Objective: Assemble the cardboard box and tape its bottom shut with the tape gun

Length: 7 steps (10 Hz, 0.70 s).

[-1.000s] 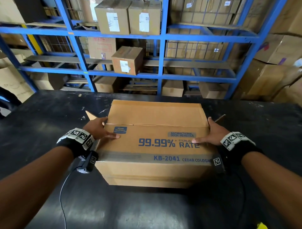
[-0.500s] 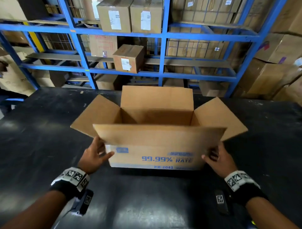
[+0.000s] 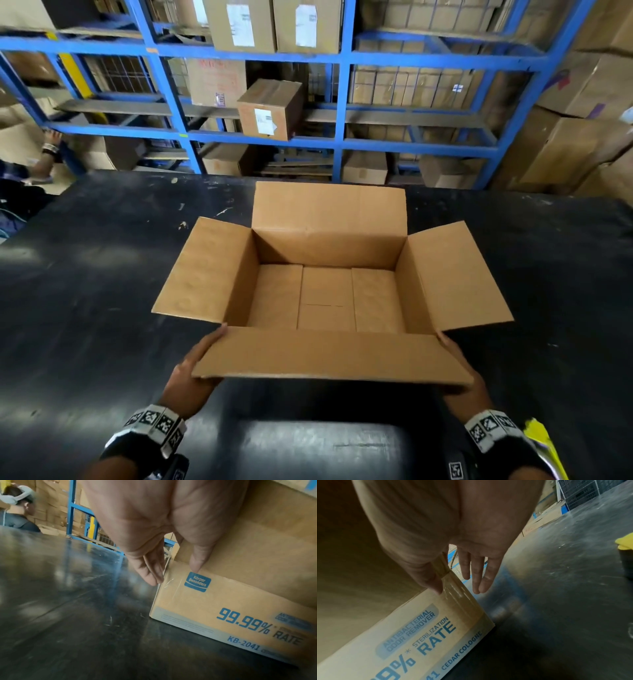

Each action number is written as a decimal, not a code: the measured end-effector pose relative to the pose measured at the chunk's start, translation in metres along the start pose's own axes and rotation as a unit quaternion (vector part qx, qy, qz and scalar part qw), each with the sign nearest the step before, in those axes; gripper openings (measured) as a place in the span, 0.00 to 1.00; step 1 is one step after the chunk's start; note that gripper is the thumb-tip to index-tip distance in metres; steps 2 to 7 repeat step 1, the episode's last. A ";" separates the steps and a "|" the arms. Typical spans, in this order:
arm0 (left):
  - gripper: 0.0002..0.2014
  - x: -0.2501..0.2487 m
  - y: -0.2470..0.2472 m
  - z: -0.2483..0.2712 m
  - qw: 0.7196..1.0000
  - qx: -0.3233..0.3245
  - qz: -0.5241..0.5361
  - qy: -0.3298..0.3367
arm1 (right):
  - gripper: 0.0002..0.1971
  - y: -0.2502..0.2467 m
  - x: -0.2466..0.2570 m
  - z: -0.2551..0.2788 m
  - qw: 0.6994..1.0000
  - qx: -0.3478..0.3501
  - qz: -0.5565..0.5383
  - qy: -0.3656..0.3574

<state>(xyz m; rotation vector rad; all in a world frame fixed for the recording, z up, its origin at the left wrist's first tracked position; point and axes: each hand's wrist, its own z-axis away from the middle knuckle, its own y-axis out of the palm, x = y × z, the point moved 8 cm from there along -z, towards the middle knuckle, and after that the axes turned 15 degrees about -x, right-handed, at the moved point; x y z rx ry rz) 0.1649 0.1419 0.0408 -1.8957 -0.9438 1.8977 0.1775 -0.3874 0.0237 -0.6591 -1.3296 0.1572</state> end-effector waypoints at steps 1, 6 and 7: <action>0.40 0.009 -0.009 0.002 0.999 -0.027 0.037 -0.023 | 0.44 -0.017 0.004 0.000 0.997 -0.065 -0.017 0.035; 0.40 0.009 -0.009 0.002 0.999 -0.027 0.037 -0.023 | 0.44 -0.017 0.004 0.000 0.997 -0.065 -0.017 0.035; 0.40 0.009 -0.009 0.002 0.999 -0.027 0.037 -0.023 | 0.44 -0.017 0.004 0.000 0.997 -0.065 -0.017 0.035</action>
